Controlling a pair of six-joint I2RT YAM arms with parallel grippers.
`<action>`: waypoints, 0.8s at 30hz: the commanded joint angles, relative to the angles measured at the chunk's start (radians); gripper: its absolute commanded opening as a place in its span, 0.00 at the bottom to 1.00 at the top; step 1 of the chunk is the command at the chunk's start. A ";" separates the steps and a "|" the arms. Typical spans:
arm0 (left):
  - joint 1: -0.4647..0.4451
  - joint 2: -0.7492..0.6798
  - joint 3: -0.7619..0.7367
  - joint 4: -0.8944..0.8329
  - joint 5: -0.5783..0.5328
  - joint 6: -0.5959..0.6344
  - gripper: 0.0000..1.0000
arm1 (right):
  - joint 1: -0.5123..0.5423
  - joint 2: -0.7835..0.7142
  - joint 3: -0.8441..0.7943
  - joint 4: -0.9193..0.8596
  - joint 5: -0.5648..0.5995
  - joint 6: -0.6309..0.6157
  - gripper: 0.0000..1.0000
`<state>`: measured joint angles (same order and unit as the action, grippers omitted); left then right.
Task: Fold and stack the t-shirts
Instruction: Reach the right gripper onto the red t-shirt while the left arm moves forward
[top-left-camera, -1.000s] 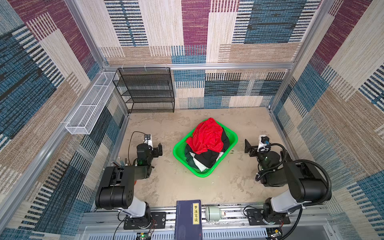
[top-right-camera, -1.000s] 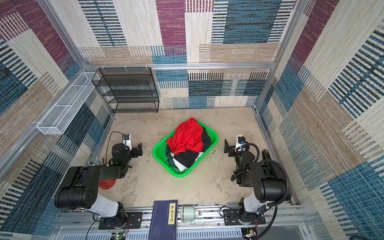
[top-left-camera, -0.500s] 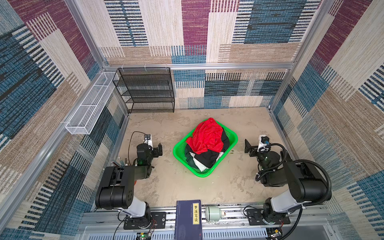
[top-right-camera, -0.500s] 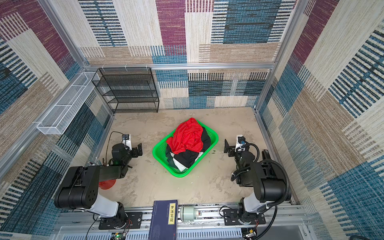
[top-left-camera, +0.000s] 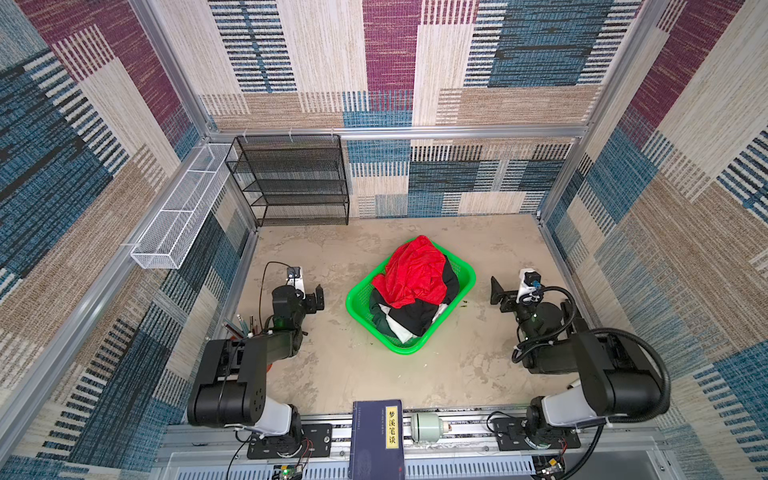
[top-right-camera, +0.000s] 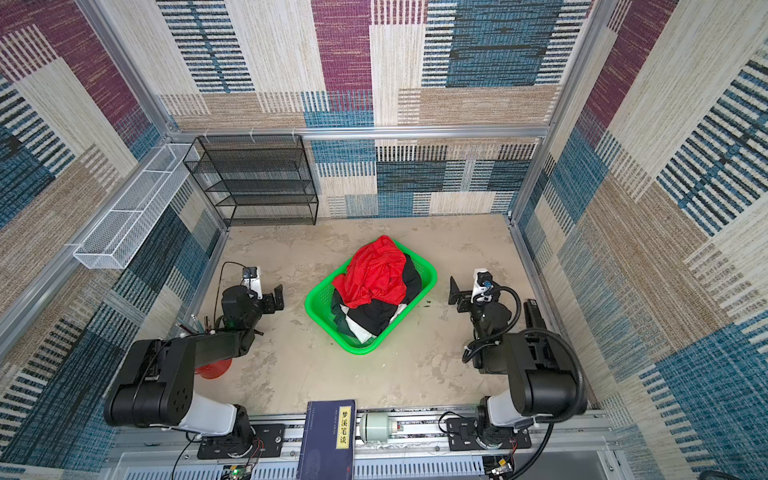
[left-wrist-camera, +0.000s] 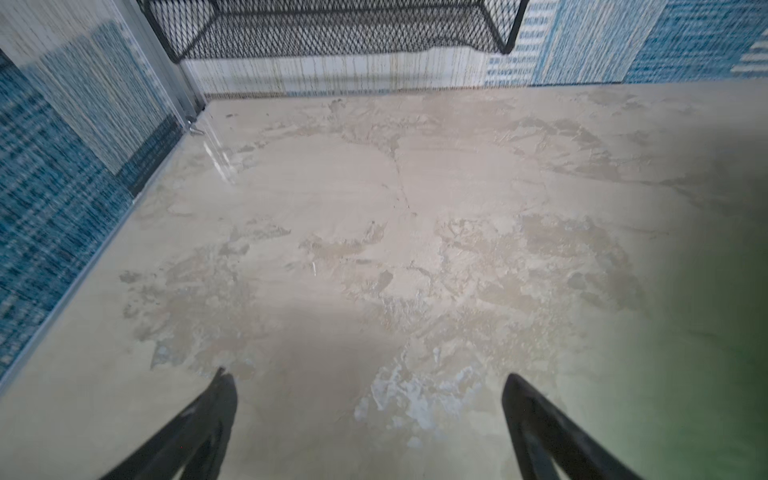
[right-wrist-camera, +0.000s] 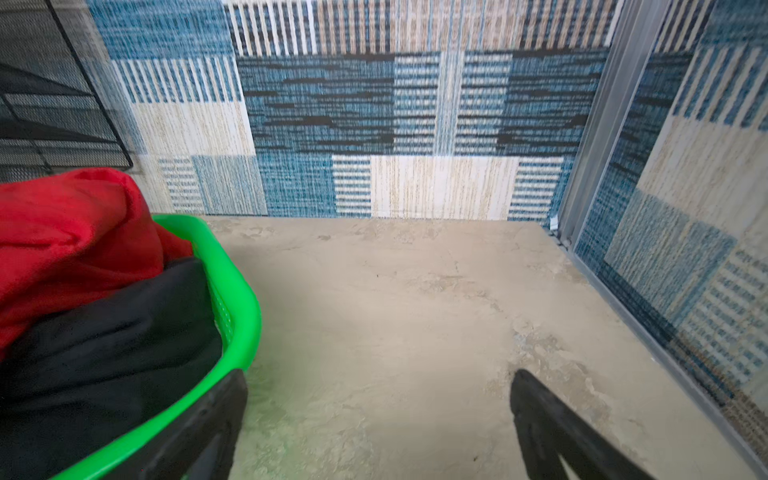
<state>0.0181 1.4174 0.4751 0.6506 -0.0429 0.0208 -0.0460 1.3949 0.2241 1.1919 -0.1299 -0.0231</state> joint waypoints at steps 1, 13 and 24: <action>-0.004 -0.118 0.088 -0.229 -0.046 -0.067 1.00 | 0.002 -0.115 0.085 -0.288 0.013 0.022 0.99; -0.127 -0.119 0.796 -1.252 0.200 -0.374 1.00 | 0.330 -0.186 0.666 -1.263 0.212 0.011 0.92; -0.147 -0.234 0.794 -1.701 0.537 -0.497 1.00 | 0.822 0.069 1.018 -1.686 0.133 0.057 0.74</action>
<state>-0.1272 1.2140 1.2877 -0.8749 0.3485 -0.4126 0.7177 1.4254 1.2041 -0.3584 0.0540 0.0006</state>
